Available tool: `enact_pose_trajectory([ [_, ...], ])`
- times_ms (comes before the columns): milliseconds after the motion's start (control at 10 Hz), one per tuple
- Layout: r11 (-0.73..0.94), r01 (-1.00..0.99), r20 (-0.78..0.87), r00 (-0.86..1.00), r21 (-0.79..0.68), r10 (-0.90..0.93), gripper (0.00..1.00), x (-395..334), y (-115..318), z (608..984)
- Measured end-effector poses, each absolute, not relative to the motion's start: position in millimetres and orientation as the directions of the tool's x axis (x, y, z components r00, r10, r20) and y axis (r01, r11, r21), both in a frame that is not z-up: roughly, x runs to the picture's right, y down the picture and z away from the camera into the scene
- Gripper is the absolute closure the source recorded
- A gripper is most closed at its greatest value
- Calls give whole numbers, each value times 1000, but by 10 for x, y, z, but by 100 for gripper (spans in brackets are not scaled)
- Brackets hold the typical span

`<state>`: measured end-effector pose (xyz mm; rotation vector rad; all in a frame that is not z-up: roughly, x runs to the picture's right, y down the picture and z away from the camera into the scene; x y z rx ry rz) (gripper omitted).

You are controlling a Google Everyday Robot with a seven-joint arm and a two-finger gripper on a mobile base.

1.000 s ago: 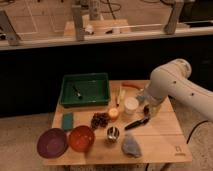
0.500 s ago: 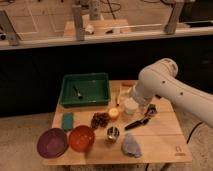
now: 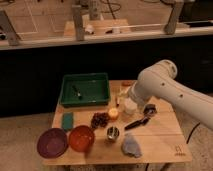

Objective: Wipe red bowl with sponge

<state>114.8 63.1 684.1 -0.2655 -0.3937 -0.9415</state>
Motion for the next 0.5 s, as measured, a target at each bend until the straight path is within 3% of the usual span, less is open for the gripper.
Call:
enact_pose_trajectory([
  [500,107,965,384,7,238,-923,20,459,305,6964],
])
